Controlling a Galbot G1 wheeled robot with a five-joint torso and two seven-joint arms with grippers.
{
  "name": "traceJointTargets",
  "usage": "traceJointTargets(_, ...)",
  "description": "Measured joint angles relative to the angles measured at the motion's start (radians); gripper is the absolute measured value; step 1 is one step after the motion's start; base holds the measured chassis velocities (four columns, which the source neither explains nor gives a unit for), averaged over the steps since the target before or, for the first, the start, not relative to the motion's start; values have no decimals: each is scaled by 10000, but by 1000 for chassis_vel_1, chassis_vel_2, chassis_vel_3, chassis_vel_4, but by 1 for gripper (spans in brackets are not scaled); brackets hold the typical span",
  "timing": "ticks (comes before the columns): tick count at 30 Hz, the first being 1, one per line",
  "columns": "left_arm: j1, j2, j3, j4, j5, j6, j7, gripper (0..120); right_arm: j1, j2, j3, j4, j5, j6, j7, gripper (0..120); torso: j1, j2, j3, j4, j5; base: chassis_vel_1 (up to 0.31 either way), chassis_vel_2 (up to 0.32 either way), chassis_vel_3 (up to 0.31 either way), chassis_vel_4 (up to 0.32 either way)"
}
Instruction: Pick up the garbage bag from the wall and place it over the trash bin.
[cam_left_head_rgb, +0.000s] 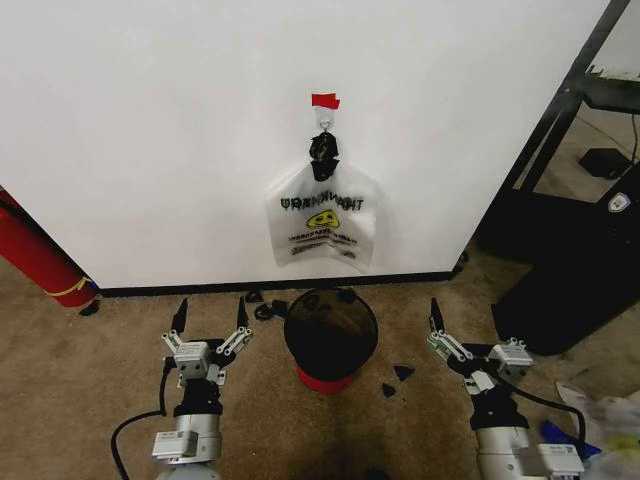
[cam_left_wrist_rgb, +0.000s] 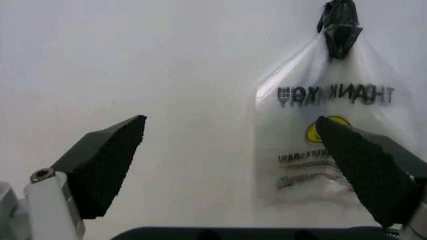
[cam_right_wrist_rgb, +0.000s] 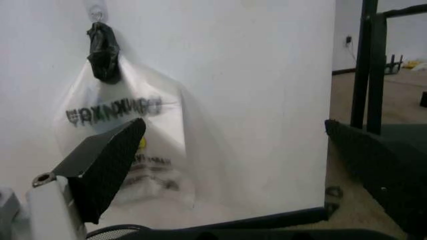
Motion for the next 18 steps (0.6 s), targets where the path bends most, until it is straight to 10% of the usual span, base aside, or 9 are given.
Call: traceJointTargets(18,488,85,-124,-216,240,-170,-12,100,3215,-2458,-598,-1795,4639,-1126,-1179,100,0,0,0,3,1,0,0,0,0)
